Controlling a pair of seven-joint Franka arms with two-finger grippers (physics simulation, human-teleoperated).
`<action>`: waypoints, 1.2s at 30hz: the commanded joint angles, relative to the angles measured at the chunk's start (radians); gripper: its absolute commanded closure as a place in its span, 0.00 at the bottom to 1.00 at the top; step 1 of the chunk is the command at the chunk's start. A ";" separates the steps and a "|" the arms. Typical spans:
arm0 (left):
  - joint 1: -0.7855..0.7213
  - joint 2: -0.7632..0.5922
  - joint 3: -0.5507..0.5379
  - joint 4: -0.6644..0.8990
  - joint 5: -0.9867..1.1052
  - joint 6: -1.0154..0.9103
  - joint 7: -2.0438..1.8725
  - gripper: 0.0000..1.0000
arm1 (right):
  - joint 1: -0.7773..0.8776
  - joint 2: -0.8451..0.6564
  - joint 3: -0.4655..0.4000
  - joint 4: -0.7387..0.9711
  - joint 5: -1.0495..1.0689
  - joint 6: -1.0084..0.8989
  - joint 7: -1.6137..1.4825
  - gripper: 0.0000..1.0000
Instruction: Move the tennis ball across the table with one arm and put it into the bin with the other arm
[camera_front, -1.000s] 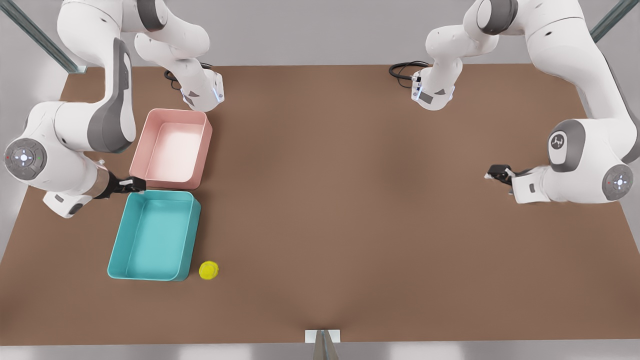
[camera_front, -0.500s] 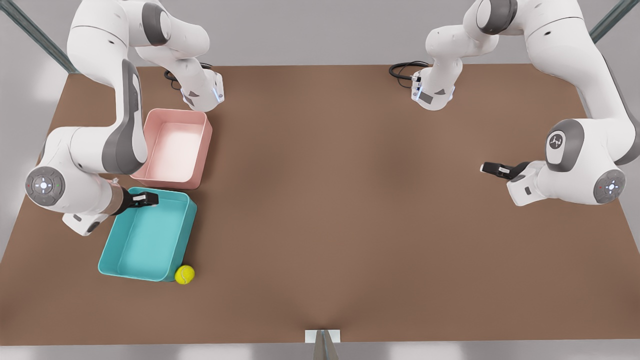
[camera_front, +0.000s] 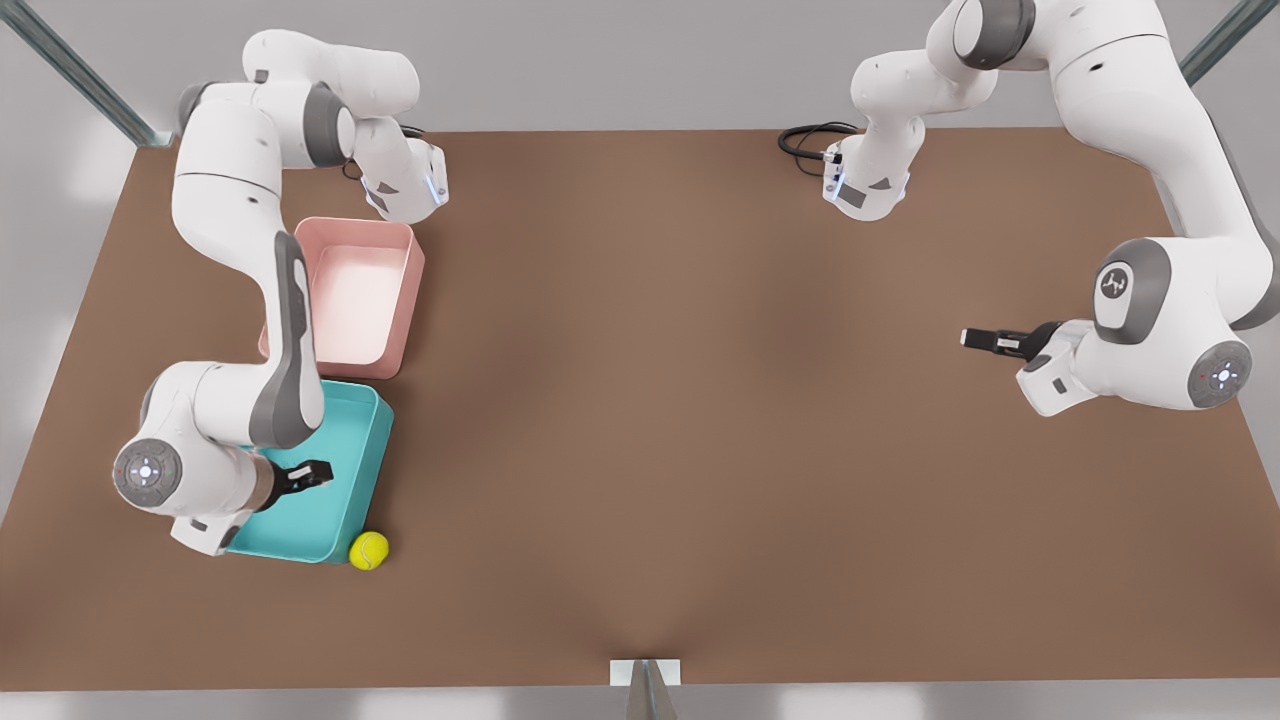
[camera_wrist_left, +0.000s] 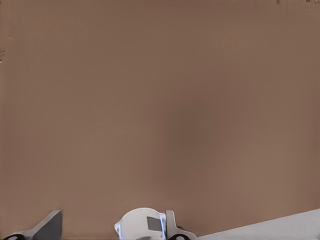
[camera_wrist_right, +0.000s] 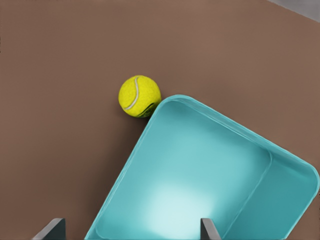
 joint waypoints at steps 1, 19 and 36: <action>0.000 0.000 0.000 0.000 0.000 -0.005 -0.097 0.00 | 0.000 0.019 0.003 0.003 0.012 0.200 -0.563 0.00; 0.011 0.018 0.002 0.000 0.000 -0.002 -0.094 0.00 | 0.005 0.180 0.027 0.003 0.219 0.441 -1.008 0.00; 0.018 0.035 0.002 -0.001 -0.003 -0.004 -0.094 0.00 | 0.008 0.225 0.025 -0.070 0.189 0.439 -1.033 0.00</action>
